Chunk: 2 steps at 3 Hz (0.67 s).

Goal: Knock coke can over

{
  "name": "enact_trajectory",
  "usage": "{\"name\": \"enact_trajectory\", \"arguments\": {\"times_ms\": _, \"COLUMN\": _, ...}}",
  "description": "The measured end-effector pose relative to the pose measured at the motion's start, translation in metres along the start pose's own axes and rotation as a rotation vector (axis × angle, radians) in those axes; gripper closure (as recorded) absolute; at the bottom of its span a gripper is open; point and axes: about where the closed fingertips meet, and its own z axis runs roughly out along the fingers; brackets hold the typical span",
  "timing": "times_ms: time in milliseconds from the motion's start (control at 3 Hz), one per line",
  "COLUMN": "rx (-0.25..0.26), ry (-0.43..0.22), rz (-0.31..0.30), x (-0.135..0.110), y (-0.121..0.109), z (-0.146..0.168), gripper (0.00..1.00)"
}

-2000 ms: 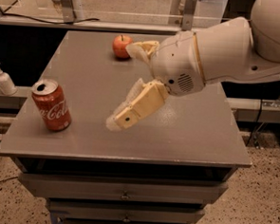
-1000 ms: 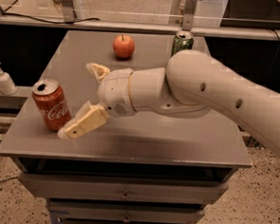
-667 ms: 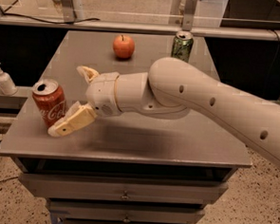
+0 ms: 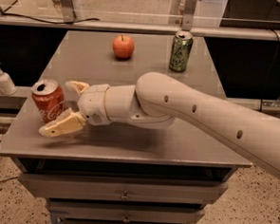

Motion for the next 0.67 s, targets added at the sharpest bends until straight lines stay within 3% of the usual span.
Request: {"name": "enact_trajectory", "arguments": {"times_ms": 667, "rx": -0.011, "ry": -0.03, "rz": 0.099, "x": -0.0061, "y": 0.0, "z": -0.0017, "gripper": 0.65}}
